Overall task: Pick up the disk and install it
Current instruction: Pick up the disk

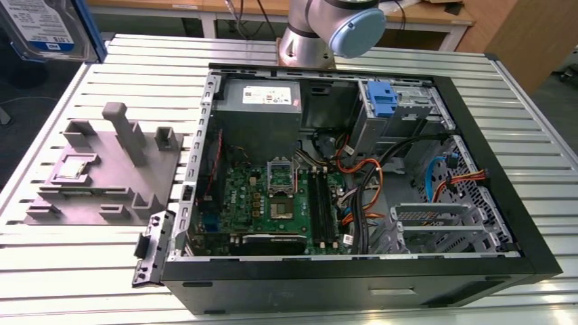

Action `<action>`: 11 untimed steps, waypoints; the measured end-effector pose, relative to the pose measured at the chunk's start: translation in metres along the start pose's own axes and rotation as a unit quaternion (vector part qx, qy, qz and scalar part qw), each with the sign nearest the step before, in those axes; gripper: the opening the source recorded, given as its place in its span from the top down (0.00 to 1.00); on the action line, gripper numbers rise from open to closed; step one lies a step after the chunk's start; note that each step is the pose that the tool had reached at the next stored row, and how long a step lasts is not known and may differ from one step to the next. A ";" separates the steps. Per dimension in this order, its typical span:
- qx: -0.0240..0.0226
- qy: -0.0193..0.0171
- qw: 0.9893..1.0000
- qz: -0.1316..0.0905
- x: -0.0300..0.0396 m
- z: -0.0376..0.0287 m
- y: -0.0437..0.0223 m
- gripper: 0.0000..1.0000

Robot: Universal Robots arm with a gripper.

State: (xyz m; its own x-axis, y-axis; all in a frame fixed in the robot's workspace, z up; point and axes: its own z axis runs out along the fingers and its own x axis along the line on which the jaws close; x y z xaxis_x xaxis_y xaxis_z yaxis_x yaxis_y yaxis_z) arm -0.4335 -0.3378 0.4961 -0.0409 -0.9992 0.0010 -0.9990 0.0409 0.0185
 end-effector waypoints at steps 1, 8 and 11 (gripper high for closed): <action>0.000 0.000 1.000 0.000 0.0000 -0.0005 0.0000 0.64; 0.000 0.000 1.000 0.000 0.0000 -0.0041 0.0001 0.64; 0.000 0.000 1.000 0.000 0.0000 -0.0051 0.0001 0.64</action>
State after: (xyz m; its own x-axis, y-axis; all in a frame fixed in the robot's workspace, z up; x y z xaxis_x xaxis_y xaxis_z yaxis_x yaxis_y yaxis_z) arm -0.4335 -0.3378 0.5012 -0.0409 -0.9992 0.0010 -0.9990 0.0409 0.0185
